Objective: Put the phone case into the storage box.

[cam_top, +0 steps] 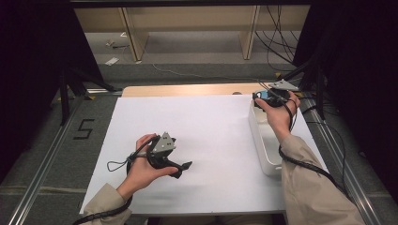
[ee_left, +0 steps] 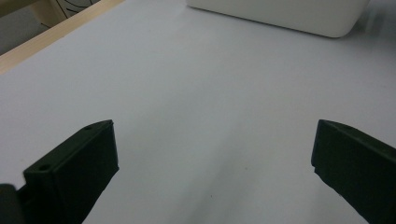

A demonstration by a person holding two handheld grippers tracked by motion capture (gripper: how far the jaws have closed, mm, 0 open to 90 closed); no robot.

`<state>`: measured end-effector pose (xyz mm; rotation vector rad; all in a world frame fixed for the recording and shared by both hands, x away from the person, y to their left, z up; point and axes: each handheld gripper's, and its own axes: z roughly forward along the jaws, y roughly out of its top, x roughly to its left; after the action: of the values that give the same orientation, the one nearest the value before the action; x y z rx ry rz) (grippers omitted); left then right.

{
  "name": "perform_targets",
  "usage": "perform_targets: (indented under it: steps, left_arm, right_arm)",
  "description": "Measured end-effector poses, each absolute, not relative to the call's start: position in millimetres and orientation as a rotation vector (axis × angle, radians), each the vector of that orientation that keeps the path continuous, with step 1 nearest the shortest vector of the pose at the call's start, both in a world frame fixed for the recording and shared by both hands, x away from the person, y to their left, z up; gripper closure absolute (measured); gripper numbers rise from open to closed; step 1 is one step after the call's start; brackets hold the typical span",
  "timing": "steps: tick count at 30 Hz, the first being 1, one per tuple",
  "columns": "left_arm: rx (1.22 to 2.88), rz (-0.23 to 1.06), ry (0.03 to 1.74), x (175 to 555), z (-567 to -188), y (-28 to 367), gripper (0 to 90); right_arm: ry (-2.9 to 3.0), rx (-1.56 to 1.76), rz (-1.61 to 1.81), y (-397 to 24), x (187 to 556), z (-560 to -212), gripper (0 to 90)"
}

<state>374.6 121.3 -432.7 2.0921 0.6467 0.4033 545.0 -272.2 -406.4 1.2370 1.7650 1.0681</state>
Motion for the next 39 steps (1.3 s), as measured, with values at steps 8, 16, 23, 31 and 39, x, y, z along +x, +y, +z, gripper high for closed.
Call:
perform_targets:
  steps: [8, 16, 23, 31, 39]
  left_arm:
    - [2.093, 0.403, 0.646, 375, -433, 121, 0.0]
    - [2.095, 0.402, 0.644, 375, -433, 121, 0.0]
    - [2.096, 0.401, 0.643, 375, -433, 121, 0.0]
    - [2.100, 0.401, 0.643, 375, -433, 121, 0.0]
    - [2.096, 0.400, 0.642, 374, -433, 121, 0.0]
  right_arm:
    - [1.776, 1.240, 1.058, -270, 547, -410, 18.1]
    - [1.775, 1.246, 1.050, -269, 548, -413, 18.1]
    - [1.760, 1.258, 1.056, -271, 549, -414, 17.8]
    - [1.749, 1.272, 1.043, -271, 550, -416, 15.3]
    - [1.749, 1.280, 1.054, -270, 551, -418, 10.8]
